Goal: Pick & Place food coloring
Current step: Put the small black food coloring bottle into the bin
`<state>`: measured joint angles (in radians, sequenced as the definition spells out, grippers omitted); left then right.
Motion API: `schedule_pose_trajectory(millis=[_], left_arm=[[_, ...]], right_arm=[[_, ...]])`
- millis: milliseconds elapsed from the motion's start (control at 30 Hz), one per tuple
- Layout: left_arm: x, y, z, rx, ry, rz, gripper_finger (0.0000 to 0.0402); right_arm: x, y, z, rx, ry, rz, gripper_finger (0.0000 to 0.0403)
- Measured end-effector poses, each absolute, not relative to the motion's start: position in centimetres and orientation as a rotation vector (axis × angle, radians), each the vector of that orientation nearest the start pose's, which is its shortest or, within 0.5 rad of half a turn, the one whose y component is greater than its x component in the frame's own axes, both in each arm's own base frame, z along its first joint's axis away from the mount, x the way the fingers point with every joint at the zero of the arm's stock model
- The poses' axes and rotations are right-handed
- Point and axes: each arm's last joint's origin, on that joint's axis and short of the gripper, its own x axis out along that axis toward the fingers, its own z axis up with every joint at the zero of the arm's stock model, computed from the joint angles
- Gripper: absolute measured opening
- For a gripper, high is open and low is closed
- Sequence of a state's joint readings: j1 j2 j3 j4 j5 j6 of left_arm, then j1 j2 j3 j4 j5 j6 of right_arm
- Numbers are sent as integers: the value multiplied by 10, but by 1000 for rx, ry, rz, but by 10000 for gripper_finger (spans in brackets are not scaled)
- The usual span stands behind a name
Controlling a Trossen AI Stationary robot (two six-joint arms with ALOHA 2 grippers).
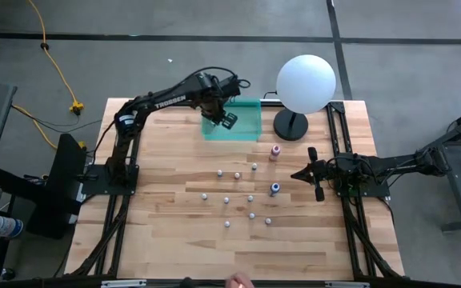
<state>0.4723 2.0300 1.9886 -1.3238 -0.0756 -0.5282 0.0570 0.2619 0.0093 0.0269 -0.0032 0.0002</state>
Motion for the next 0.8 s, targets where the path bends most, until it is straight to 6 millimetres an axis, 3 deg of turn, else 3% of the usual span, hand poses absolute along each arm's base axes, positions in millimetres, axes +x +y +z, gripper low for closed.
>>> schedule_pose_trajectory(millis=[367, 800], left_arm=[[358, 193, 247, -812, 1181, 939, 28], [351, 202, 217, -849, 1137, 1054, 28]], right_arm=[[111, 6, 147, -6, 225, 60, 0], [111, 6, 147, -6, 225, 60, 0]])
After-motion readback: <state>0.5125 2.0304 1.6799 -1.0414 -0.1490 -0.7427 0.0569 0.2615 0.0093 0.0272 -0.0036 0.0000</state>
